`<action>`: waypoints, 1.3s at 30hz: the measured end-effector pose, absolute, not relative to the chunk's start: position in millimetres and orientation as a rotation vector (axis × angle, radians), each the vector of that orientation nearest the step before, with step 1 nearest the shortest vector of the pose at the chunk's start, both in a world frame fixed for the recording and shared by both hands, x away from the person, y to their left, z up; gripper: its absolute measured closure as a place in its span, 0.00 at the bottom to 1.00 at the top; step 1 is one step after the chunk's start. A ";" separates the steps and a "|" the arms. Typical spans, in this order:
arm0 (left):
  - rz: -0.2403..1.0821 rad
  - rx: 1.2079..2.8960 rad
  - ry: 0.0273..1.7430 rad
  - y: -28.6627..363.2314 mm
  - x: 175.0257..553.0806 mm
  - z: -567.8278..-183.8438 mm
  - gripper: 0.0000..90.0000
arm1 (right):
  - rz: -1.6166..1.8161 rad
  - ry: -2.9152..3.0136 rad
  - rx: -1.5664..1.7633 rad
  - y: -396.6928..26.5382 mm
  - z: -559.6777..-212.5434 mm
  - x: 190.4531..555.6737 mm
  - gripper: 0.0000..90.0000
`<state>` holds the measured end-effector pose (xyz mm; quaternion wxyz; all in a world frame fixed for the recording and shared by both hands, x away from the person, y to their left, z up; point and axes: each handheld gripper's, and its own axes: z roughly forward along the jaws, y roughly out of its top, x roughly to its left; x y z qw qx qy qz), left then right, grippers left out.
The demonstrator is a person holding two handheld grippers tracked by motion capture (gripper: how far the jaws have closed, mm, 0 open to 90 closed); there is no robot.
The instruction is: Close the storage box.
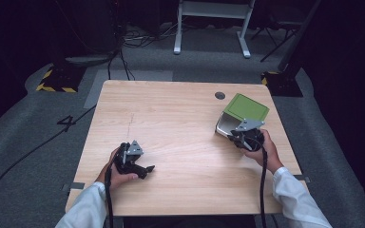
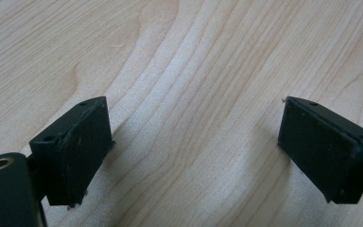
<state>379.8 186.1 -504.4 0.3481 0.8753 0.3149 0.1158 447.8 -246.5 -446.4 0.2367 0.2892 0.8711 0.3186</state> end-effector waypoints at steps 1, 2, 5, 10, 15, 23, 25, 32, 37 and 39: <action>0.299 2.270 0.818 186.1 379.7 -504.4 0.12 | 0.876 2.387 0.793 -247.3 -446.4 448.3 0.81; 0.300 2.270 0.816 186.1 379.8 -504.4 0.12 | 0.876 2.387 0.793 -247.3 -446.4 448.3 0.81; 0.301 2.270 0.816 186.2 379.8 -504.3 0.12 | 0.885 2.392 0.797 -248.1 -446.3 448.7 0.81; 0.300 2.270 0.818 186.1 379.7 -504.3 0.12 | 0.908 2.396 0.804 -249.7 -446.4 449.6 0.81; 0.299 2.270 0.818 186.1 379.7 -504.3 0.12 | 0.930 2.392 0.801 -250.8 -445.2 448.8 0.81; 0.300 2.270 0.818 186.2 379.7 -504.3 0.12 | 0.948 2.394 0.774 -252.2 -440.9 444.8 0.76; 0.300 2.269 0.816 186.1 379.8 -504.4 0.12 | 0.950 2.396 0.767 -252.6 -440.1 444.1 0.76; 0.301 2.270 0.816 186.2 379.8 -504.4 0.12 | 0.961 2.398 0.745 -252.7 -434.4 437.2 0.70; 0.302 2.270 0.816 186.2 379.8 -504.3 0.12 | 0.972 2.408 0.715 -252.0 -430.0 431.1 0.63; 0.300 2.270 0.817 186.1 379.7 -504.3 0.12 | 0.994 2.411 0.699 -252.4 -426.8 426.3 0.59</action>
